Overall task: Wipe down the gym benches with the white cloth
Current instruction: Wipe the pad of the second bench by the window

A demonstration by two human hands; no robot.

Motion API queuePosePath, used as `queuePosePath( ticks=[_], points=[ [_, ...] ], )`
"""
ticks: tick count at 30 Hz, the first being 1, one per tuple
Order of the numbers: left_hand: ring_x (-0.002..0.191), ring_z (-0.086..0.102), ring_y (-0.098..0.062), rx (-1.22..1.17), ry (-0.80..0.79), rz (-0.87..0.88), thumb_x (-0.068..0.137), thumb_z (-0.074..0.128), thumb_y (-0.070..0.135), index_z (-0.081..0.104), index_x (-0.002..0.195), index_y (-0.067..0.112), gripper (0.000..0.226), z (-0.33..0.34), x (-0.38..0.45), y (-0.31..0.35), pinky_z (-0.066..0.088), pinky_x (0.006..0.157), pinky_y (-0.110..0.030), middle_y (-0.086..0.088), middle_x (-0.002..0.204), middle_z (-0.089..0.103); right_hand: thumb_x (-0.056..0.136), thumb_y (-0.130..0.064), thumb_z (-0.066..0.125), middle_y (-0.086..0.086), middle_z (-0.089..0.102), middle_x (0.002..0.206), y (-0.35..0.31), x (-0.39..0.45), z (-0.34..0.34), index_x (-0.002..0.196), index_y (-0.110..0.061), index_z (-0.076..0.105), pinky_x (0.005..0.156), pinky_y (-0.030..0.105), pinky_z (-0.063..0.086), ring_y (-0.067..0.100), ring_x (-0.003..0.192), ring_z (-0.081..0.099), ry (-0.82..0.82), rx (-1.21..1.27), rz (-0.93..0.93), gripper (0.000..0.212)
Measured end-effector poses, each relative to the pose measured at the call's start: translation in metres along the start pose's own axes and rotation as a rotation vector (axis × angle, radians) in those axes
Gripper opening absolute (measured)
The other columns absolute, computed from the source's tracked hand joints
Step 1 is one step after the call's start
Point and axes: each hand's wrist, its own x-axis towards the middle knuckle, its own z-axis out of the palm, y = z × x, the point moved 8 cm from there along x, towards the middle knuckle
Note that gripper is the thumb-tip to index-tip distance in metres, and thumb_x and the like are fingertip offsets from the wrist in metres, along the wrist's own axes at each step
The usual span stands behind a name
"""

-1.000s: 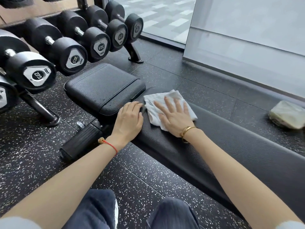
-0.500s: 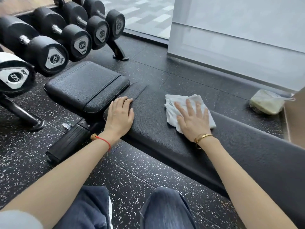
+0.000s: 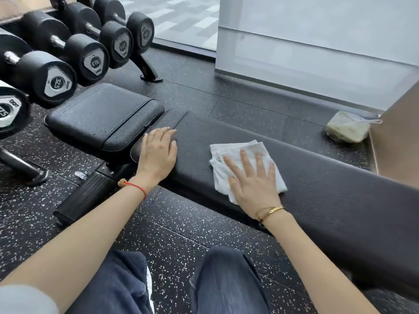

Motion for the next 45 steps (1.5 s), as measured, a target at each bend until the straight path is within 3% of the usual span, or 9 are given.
queuePosePath(
  ticks=[5,10,14,21,26,30,33,39,45],
  points=[
    [0.139,0.036,-0.024,-0.005,-0.065,0.09,0.098,0.045,0.024,0.05,0.138,0.013,0.041,0.015,-0.002,0.047,0.019,0.119,-0.05,-0.006,0.145,0.048,0.102,-0.045,0.018,0.0,-0.006,0.165,0.074,0.026,-0.012,0.152,-0.049,0.001,0.114,0.065,-0.005,0.037,0.149,-0.009,-0.055,0.065,0.375,0.053],
    [0.142,0.033,-0.024,0.003,-0.108,0.139,0.098,0.045,0.029,0.047,0.14,0.015,0.045,0.036,-0.009,0.085,0.015,0.12,-0.052,-0.006,0.148,0.045,0.1,-0.048,0.017,-0.001,-0.005,0.165,0.021,0.007,-0.009,0.152,-0.049,-0.001,0.113,0.066,-0.008,0.037,0.148,-0.01,0.013,0.045,0.19,0.054],
    [0.143,0.029,-0.026,0.033,-0.146,0.121,0.097,0.044,0.034,0.044,0.143,0.016,0.049,0.05,-0.011,0.094,0.014,0.12,-0.053,-0.007,0.151,0.04,0.094,-0.056,-0.001,-0.006,-0.01,0.163,0.033,-0.049,-0.003,0.146,-0.057,-0.01,0.116,0.056,-0.015,0.028,0.149,-0.015,0.016,0.047,0.059,0.053],
    [0.14,0.032,-0.027,0.048,-0.111,0.108,0.094,0.045,0.036,0.048,0.139,0.017,0.049,0.052,-0.014,0.095,0.017,0.118,-0.055,-0.006,0.148,0.043,0.101,-0.044,0.019,-0.003,-0.005,0.165,0.157,-0.004,-0.014,0.15,-0.052,0.002,0.115,0.062,-0.007,0.034,0.149,-0.008,-0.069,0.113,0.502,0.053],
    [0.139,0.033,-0.029,0.075,-0.115,0.11,0.094,0.044,0.036,0.048,0.139,0.016,0.049,0.051,-0.014,0.098,0.018,0.118,-0.056,-0.008,0.148,0.044,0.1,-0.047,0.018,-0.002,-0.003,0.165,0.095,-0.013,-0.009,0.151,-0.05,0.001,0.113,0.066,-0.007,0.036,0.149,-0.007,-0.018,0.044,0.323,0.054],
    [0.141,0.032,-0.027,0.075,-0.135,0.135,0.095,0.047,0.034,0.047,0.14,0.017,0.048,0.049,-0.016,0.108,0.014,0.119,-0.056,-0.006,0.148,0.043,0.094,-0.055,0.0,-0.006,-0.007,0.164,0.07,-0.074,-0.004,0.148,-0.055,-0.007,0.116,0.06,-0.01,0.03,0.15,-0.013,0.013,0.032,0.166,0.054],
    [0.14,0.033,-0.024,-0.009,-0.133,0.193,0.093,0.048,0.035,0.047,0.14,0.018,0.05,0.045,-0.021,0.139,0.013,0.12,-0.055,-0.005,0.146,0.045,0.093,-0.056,-0.004,-0.006,-0.007,0.164,0.11,-0.106,-0.003,0.147,-0.056,-0.008,0.117,0.057,-0.009,0.028,0.15,-0.01,0.014,0.006,0.247,0.054],
    [0.142,0.03,-0.021,-0.115,-0.188,0.278,0.095,0.045,0.034,0.043,0.143,0.02,0.05,0.067,-0.052,0.227,0.012,0.121,-0.053,-0.002,0.149,0.041,0.101,-0.049,0.016,-0.002,-0.001,0.165,0.226,-0.128,-0.014,0.151,-0.052,0.001,0.116,0.061,-0.002,0.035,0.149,-0.002,0.005,0.088,0.723,0.052],
    [0.146,0.022,-0.024,-0.107,-0.288,0.36,0.098,0.038,0.035,0.036,0.147,0.022,0.052,0.104,-0.08,0.307,0.01,0.121,-0.056,-0.004,0.156,0.033,0.098,-0.052,0.01,-0.004,-0.006,0.164,0.196,-0.159,-0.009,0.148,-0.055,-0.008,0.116,0.058,-0.008,0.032,0.15,-0.006,0.027,0.049,0.57,0.053]
  ],
)
